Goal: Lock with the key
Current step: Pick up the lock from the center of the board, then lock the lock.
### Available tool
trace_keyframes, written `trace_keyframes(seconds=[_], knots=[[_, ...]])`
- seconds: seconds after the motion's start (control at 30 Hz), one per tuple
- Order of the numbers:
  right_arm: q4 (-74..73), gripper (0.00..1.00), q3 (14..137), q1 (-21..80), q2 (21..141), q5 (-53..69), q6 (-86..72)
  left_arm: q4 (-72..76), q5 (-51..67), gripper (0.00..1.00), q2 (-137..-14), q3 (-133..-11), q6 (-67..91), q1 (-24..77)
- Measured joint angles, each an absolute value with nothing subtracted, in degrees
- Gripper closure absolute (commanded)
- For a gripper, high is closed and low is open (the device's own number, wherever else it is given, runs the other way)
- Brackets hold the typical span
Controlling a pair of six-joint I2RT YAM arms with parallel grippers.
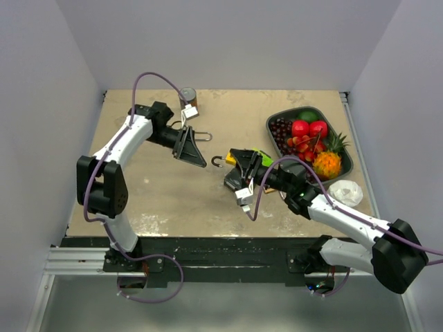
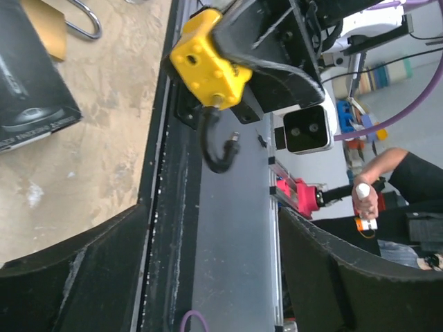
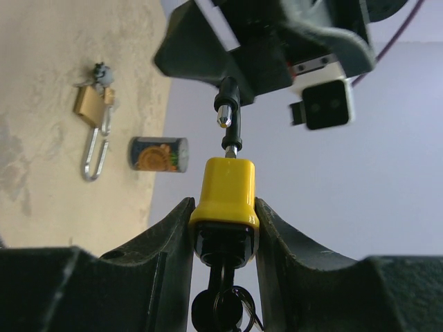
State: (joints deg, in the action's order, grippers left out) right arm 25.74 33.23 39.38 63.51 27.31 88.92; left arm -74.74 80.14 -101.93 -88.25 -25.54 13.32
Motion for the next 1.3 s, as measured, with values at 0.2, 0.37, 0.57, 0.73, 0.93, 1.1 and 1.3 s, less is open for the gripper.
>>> trace_keyframes(seconds=[0.2, 0.37, 0.57, 0.73, 0.93, 1.1, 1.3], knots=[[31.0, 1.00, 33.2, 39.4, 63.8, 29.7, 90.3, -74.3, 80.5, 0.31, -103.1, -88.2, -24.2, 17.0], [31.7, 1.00, 33.2, 39.5, 63.8, 31.6, 91.0, -74.1, 81.8, 0.39, -103.1, -88.2, -23.1, 18.0], [31.7, 1.00, 33.2, 39.7, 63.8, 32.8, 91.4, -74.2, 82.9, 0.48, -103.1, -88.2, -23.1, 18.0], [31.7, 1.00, 33.2, 39.9, 63.8, 32.8, 91.6, -74.5, 83.4, 0.51, -103.1, -88.2, -23.1, 18.0], [31.7, 1.00, 33.2, 40.6, 64.0, 32.9, 91.7, -74.5, 83.4, 0.55, -103.1, -88.2, -23.1, 18.0], [31.7, 1.00, 33.2, 41.0, 64.1, 33.0, 91.8, -74.5, 83.6, 0.66, -103.1, -88.2, -23.1, 18.0], [31.2, 1.00, 33.2, 41.6, 64.1, 32.7, 91.8, -75.0, 83.9, 0.81, -103.0, -88.2, -23.1, 18.0]])
